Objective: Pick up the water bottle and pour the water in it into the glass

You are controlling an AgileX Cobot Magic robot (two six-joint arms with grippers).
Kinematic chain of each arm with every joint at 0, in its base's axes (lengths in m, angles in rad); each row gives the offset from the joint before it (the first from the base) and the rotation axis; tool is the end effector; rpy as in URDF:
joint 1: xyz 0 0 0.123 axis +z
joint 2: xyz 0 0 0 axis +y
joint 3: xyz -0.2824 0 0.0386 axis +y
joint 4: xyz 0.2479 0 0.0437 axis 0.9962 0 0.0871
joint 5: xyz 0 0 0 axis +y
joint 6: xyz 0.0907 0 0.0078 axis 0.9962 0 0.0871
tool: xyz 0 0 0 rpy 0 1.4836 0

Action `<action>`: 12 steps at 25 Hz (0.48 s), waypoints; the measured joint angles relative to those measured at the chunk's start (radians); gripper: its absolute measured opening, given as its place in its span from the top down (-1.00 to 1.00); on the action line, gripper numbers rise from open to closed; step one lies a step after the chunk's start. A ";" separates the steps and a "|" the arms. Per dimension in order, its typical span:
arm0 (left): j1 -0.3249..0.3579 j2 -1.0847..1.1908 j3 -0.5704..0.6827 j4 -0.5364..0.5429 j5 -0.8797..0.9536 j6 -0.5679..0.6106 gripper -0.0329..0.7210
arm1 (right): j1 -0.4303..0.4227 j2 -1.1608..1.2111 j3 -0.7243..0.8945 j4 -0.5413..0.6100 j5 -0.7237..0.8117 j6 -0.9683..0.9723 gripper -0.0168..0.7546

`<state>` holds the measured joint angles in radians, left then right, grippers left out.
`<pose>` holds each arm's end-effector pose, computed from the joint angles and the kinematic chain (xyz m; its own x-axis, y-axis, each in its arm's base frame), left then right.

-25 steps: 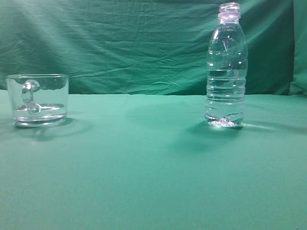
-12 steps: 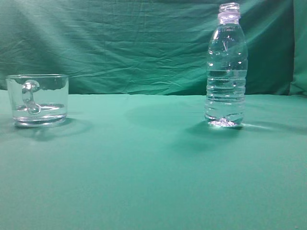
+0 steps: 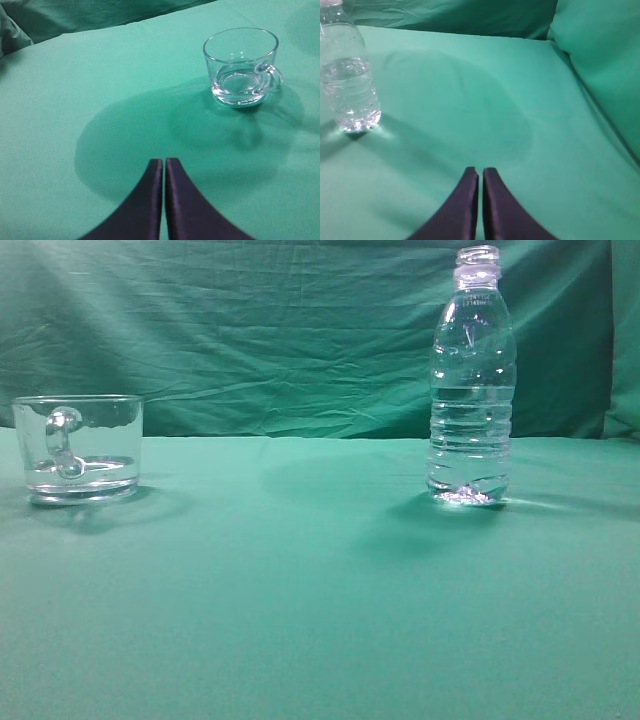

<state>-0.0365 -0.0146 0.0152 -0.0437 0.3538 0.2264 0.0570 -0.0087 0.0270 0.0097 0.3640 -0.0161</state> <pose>0.0527 -0.0033 0.1769 -0.2496 0.1936 -0.9488 0.0988 0.9798 0.1739 0.0529 0.0033 0.1717 -0.2899 -0.0236 -0.9568 -0.0623 0.9980 -0.0057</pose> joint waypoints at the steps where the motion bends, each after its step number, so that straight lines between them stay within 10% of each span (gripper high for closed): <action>1: 0.000 0.000 0.000 0.000 0.000 0.000 0.91 | 0.000 0.000 0.000 0.000 0.000 0.000 0.96; 12: 0.000 0.000 0.000 0.000 0.000 0.000 0.91 | 0.000 0.000 0.000 0.000 0.000 0.000 0.96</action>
<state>-0.0365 -0.0146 0.0152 -0.0437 0.3538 0.2264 0.0570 -0.0087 0.0270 0.0097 0.3640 -0.0161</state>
